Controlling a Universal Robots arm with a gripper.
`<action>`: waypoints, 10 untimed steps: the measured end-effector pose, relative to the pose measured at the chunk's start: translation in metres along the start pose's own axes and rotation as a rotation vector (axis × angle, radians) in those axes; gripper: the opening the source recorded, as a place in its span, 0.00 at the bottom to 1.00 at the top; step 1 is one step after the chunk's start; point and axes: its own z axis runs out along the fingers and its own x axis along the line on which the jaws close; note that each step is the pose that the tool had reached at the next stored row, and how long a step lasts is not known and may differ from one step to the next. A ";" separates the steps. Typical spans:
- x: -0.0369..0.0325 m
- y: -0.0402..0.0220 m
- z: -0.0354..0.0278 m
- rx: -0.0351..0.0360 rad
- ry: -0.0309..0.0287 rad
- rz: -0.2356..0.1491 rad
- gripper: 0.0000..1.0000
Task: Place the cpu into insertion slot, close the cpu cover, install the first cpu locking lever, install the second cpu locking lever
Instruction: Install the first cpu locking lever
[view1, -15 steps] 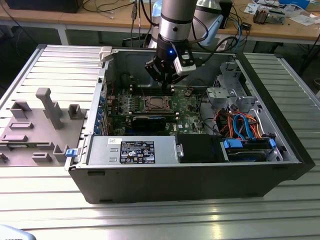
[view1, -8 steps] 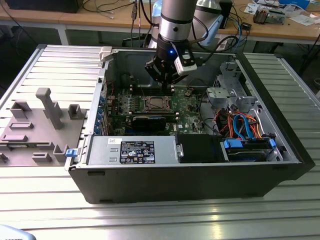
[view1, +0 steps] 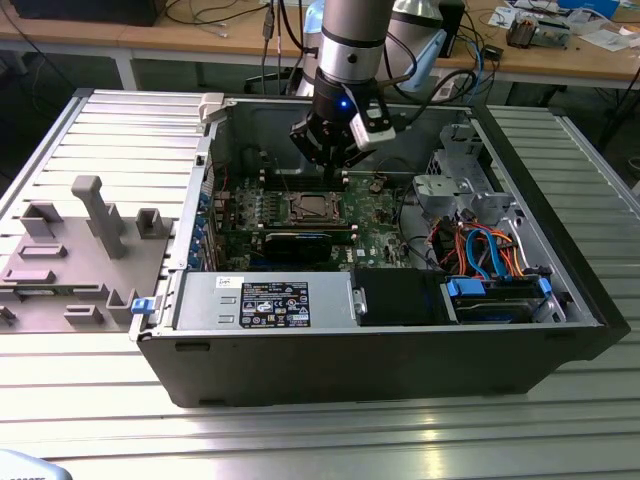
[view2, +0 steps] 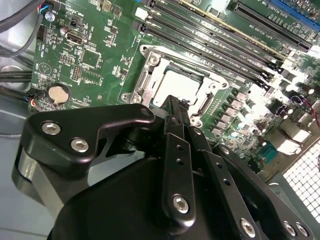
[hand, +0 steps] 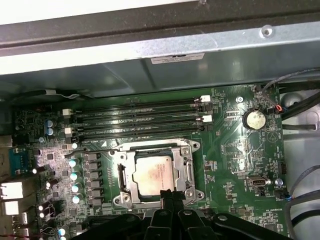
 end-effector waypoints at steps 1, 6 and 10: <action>0.0000 0.0000 0.0000 0.0002 -0.0001 -0.004 0.11; 0.0000 0.0000 0.0000 0.0009 -0.0003 -0.019 0.11; 0.0000 0.0000 0.0000 0.0017 -0.0005 -0.033 0.11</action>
